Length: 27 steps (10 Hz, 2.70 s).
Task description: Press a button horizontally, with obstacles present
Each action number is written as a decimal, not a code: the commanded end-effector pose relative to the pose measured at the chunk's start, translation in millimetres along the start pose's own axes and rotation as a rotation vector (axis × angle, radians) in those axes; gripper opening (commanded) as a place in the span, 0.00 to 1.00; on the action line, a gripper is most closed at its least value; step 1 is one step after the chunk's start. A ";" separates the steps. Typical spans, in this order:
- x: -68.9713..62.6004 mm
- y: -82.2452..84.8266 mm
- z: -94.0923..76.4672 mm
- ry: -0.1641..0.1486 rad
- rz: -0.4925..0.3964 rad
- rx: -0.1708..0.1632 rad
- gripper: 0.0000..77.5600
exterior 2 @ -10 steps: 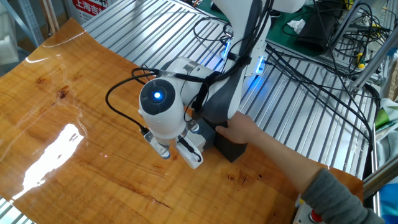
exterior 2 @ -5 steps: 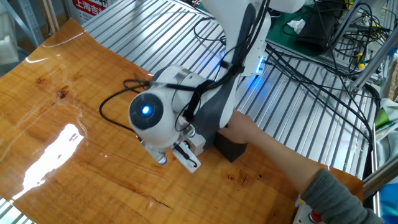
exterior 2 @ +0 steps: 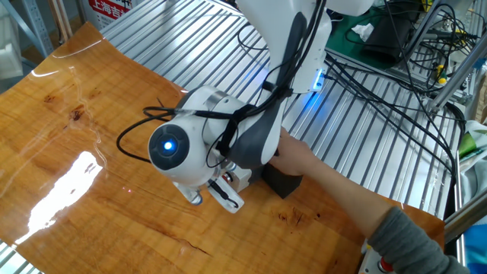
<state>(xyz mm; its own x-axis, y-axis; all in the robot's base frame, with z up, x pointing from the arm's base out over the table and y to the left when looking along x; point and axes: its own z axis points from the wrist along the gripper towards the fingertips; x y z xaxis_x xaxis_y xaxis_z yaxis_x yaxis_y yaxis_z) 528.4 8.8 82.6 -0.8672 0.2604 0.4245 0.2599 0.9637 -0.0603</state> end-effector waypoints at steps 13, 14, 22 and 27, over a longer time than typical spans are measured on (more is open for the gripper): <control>-1.7 0.8 3.6 0.057 -0.008 -0.002 0.00; -1.5 0.8 3.7 0.063 -0.011 0.000 0.00; 13.6 -0.6 9.2 0.120 -0.011 -0.018 0.00; 15.3 -0.7 6.2 0.087 -0.022 0.001 0.00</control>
<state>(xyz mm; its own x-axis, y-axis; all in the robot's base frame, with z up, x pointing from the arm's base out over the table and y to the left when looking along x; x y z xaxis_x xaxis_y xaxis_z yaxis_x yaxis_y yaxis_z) 512.6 9.6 80.4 -0.8212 0.2392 0.5181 0.2585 0.9653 -0.0361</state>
